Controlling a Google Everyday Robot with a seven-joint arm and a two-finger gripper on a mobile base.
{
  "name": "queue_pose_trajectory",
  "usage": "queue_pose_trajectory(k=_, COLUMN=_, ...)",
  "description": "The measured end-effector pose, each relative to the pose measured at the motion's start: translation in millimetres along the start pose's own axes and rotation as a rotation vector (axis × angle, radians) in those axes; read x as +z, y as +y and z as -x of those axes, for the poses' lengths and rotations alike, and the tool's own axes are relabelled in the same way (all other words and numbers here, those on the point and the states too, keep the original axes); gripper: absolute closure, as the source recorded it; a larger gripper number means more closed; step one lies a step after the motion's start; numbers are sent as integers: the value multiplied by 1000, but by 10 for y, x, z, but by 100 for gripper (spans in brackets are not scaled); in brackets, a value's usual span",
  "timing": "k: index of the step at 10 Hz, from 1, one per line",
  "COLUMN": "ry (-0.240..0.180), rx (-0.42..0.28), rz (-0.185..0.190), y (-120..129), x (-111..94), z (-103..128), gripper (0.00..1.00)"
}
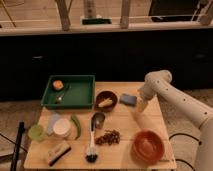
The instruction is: Wipe tray with sponge
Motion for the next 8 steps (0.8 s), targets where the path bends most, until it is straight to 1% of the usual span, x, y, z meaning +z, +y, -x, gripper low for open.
queue_pose_trajectory(k=4, ry=-7, rx=0, rz=6, y=-64, x=12, z=19, gripper=20)
queue_pose_trajectory(k=8, ry=-1, rx=-23, rz=27, y=-145, x=76, z=155, gripper=20)
